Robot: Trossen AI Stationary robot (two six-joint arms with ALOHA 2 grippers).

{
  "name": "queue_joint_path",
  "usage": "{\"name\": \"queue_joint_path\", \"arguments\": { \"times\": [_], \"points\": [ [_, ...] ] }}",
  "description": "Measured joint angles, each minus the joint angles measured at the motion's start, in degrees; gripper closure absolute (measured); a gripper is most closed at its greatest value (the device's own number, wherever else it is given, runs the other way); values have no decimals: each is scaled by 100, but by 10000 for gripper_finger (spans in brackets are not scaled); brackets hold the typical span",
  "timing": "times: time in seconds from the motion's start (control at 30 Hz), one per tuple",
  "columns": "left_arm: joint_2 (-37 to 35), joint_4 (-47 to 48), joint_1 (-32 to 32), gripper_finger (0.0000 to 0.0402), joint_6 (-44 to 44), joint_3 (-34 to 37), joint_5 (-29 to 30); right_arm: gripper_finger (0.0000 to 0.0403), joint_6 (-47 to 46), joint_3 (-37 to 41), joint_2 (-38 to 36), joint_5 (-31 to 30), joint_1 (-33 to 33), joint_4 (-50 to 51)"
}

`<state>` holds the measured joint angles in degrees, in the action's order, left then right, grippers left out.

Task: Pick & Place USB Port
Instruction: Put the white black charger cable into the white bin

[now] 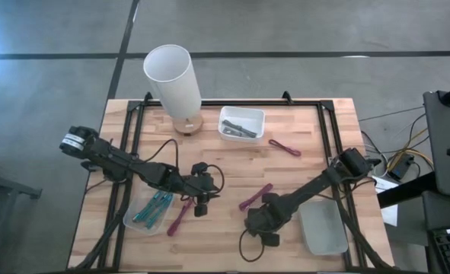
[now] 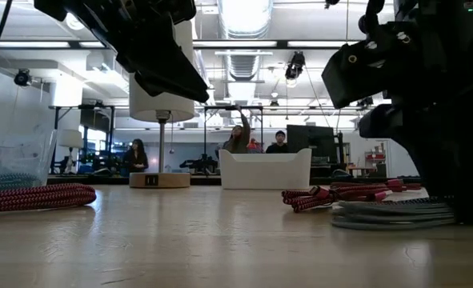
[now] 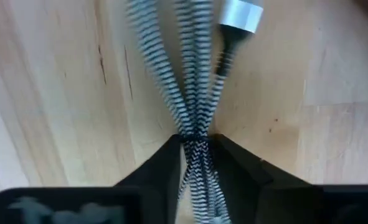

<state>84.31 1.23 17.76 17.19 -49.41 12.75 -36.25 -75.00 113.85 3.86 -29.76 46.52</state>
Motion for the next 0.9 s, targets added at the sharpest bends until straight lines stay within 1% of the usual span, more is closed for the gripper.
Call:
{"name": "queue_joint_path", "arguments": {
  "times": [0.17, 0.33, 0.4, 0.5, 0.57, 0.7, 0.83, 0.9],
  "points": [
    [0, 5, 0, 298, -2, 0, 0, 380, 6, -25, -266, 136, 61, -21],
    [0, 7, 2, 298, -4, 0, 0, 383, 54, -37, -770, 56, 239, 52],
    [0, 12, 0, 298, -4, 0, 0, 383, 211, -38, -1053, -267, 316, 114],
    [0, 0, 1, 298, -4, 0, 0, 383, 492, -39, -1483, -1006, 493, 198],
    [0, -19, 2, 298, -4, 0, 0, 383, 691, -37, -1747, -1495, 693, 260],
    [0, -20, 2, 298, -4, 0, 0, 383, 1253, -37, -2256, -2242, 1232, 247],
    [0, -28, 2, 298, -4, 0, 0, 383, 2013, -35, -2515, -2789, 1955, 18],
    [0, -28, 2, 298, -4, 0, 0, 383, 2565, -35, -2553, -2838, 2364, -342]
  ]
}}
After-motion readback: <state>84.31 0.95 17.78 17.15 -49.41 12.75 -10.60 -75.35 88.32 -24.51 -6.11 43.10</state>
